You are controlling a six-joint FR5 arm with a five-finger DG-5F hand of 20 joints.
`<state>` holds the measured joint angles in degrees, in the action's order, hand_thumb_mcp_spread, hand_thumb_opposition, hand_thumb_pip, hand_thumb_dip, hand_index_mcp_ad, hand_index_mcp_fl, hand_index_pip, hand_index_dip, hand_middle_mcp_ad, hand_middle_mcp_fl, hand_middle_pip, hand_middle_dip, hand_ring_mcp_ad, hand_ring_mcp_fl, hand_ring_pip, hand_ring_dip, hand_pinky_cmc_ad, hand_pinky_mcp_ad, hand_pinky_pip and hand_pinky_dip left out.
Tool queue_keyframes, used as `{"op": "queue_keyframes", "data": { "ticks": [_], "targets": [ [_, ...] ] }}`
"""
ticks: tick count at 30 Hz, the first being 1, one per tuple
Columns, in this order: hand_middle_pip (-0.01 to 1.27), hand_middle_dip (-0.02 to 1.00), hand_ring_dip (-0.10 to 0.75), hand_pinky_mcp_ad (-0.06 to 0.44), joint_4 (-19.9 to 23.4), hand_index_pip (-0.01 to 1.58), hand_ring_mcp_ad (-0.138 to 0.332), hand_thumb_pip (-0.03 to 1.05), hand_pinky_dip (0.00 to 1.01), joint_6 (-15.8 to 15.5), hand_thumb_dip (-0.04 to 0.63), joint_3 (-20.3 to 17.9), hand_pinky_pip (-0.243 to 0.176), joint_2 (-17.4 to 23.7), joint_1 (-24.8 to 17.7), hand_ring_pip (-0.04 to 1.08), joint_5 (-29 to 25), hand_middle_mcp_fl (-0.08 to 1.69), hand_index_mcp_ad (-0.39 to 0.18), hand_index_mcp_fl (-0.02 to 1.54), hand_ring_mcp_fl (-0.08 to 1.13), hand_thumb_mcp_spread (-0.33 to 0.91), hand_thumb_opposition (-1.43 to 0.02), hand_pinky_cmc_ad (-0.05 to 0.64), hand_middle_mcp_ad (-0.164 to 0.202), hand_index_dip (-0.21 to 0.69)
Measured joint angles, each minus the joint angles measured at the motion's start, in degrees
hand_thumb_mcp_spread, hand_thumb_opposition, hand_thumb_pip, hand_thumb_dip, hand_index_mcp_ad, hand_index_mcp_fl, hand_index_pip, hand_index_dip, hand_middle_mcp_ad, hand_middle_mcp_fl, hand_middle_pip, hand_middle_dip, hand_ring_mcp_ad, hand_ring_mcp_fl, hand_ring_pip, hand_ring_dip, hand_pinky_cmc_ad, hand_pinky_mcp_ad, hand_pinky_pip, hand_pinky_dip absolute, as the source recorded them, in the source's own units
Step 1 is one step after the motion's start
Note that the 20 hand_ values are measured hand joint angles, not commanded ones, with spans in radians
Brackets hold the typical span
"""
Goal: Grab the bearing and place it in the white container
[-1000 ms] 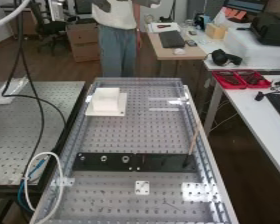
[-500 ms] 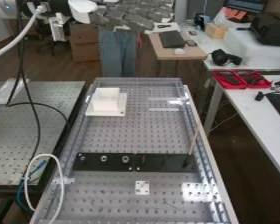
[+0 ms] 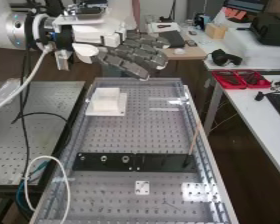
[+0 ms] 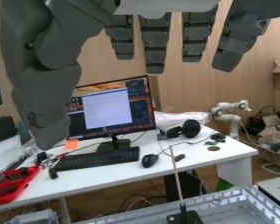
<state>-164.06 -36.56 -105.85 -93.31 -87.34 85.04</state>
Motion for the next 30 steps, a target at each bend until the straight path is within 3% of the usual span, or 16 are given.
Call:
{"op": "queue_keyframes", "data": {
  "ticks": [4, 15, 17, 22, 26, 30],
  "targets": [
    [0.14, 0.19, 0.068, 0.293, 2.27, 0.13, 0.192, 0.47, 0.21, 0.7, 0.206, -1.73, -0.075, -1.13, 0.37, 0.1, -1.47, 0.1, -0.037, 0.07, 0.0, 0.41, -0.75, 0.328, 0.099, 0.084],
    [0.14, 0.19, 0.068, 0.29, 11.06, 0.57, 0.197, 0.5, 0.19, 3.78, 0.237, -8.16, -0.075, -5.93, 1.94, 0.1, -7.62, 0.08, -0.042, 0.07, 0.0, 0.43, -0.76, 0.332, 0.101, 0.152],
    [0.14, 0.19, 0.068, 0.291, 12.1, 0.61, 0.178, 0.5, 0.19, 4.05, 0.236, -8.78, -0.075, -6.59, 2.13, 0.1, -8.48, 0.07, -0.042, 0.05, 0.0, 0.44, -0.76, 0.332, 0.101, 0.154],
    [0.14, 0.19, 0.068, 0.295, 13.89, 0.72, 0.18, 0.54, 0.19, 4.65, 0.236, -9.8, -0.075, -8.15, 2.46, 0.1, -9.65, 0.02, -0.045, 0.02, 0.0, 0.43, -0.77, 0.332, 0.098, 0.175],
    [0.14, 0.22, 0.075, 0.291, 15.16, 0.74, 0.18, 0.54, 0.18, 4.88, 0.248, -10.53, -0.075, -9.78, 2.78, 0.09, -10.53, 0.06, -0.054, 0.02, 0.0, 0.43, -0.77, 0.332, 0.101, 0.176],
    [0.13, 0.28, 0.075, 0.291, 16.62, 0.63, 0.18, 0.54, 0.18, 5.5, 0.248, -11.23, -0.075, -10.67, 3.22, 0.1, -10.94, 0.17, -0.063, -0.01, 0.0, 0.44, -0.79, 0.332, 0.098, 0.159]
  ]
}}
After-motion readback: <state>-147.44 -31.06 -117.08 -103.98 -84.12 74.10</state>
